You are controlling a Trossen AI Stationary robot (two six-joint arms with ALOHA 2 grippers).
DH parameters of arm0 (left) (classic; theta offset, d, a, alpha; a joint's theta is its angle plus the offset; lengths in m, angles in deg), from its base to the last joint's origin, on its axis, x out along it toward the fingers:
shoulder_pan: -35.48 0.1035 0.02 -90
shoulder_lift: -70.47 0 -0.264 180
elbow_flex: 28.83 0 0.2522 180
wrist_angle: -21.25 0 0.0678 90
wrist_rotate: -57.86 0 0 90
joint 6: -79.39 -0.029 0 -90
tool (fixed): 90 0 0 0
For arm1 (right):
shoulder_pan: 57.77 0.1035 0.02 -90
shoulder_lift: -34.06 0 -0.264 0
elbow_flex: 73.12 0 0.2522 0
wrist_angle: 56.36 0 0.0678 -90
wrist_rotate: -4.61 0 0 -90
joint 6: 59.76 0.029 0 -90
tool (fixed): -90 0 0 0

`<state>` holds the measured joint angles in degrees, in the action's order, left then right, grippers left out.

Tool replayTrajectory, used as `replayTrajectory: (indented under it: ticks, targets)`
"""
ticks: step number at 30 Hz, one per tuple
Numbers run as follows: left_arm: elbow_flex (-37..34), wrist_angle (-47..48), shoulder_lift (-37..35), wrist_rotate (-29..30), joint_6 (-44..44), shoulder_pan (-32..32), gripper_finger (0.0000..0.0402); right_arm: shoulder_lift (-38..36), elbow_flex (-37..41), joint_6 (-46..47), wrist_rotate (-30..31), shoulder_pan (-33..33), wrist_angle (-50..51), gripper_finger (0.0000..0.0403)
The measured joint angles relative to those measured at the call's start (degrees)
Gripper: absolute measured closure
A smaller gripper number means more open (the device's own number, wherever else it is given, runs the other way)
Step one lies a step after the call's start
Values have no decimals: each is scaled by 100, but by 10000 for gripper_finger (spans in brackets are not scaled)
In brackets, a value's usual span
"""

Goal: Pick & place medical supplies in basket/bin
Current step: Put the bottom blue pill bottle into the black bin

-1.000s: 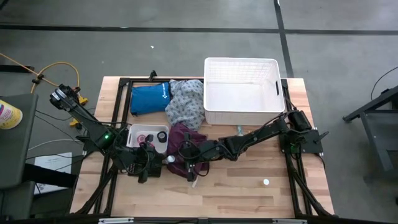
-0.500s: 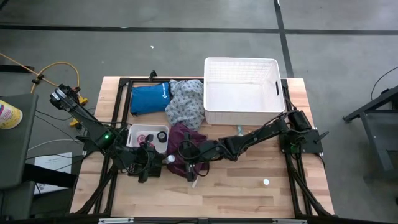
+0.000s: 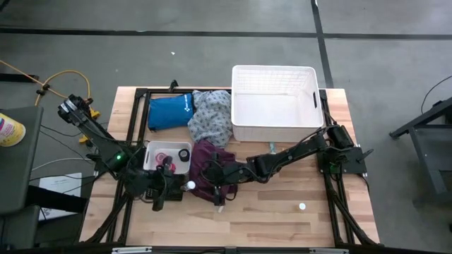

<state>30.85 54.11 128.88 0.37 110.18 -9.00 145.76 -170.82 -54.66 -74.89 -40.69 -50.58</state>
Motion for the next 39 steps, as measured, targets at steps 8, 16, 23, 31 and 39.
replayTrajectory:
  ticks: [8,16,23,31,39]
  targets:
    - [0,1121,0,1323,2113,-966,313,0,0,271,-22,71,283,206]
    - [-2,2374,0,1183,3940,-1592,313,0,0,284,-22,206,366,206]
    - [-168,3084,353,798,4944,-1845,313,-2,0,542,-31,289,478,206]
    - [-229,3060,1531,532,5526,-2098,313,-2,0,555,-23,404,482,206]
    - [-232,3063,2189,-68,5875,-1979,313,-2,0,587,-21,431,481,206]
